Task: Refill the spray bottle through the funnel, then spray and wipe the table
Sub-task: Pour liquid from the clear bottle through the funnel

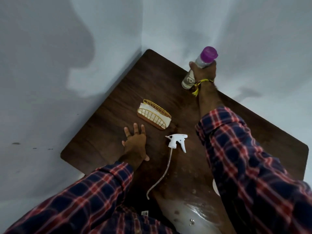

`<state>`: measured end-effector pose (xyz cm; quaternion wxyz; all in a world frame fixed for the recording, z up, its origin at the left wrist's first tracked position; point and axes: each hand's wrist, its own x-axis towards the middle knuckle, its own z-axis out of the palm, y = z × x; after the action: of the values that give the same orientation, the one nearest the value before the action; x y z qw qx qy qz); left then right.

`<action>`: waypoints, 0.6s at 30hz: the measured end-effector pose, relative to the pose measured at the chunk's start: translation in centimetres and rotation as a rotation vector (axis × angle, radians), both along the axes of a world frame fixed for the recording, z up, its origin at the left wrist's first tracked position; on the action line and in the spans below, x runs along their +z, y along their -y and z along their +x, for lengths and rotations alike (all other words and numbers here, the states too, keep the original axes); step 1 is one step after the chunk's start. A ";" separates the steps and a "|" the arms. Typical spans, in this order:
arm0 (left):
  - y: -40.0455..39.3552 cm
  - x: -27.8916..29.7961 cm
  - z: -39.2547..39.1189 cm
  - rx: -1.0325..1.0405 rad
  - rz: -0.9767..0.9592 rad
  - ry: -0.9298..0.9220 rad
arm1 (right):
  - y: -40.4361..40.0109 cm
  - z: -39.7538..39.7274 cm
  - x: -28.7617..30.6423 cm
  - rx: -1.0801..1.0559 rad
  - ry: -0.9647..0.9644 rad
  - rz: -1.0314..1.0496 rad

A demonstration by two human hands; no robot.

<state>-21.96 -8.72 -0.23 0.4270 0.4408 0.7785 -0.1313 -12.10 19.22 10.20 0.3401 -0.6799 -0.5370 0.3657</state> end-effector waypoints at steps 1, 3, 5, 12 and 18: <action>-0.1 0.0 0.0 -0.005 -0.005 0.006 | -0.4 -0.1 -0.2 0.001 0.004 0.007; -0.2 0.1 -0.3 -0.008 -0.020 0.023 | -0.3 -0.4 -0.6 -0.009 0.026 0.033; -0.2 0.2 -0.3 -0.009 -0.023 0.030 | 0.6 -0.1 -0.8 -0.027 0.053 0.058; 0.0 1.5 -0.1 -0.003 0.012 0.000 | 9.2 3.8 1.4 -0.140 0.002 0.189; 2.2 2.9 0.6 0.033 0.209 -0.047 | 20.4 9.1 2.9 -0.151 -0.032 0.246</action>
<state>-21.40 -10.94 2.71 0.3626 0.4668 0.8048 -0.0528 -2.98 -1.13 13.11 0.4559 -0.6656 -0.5195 0.2816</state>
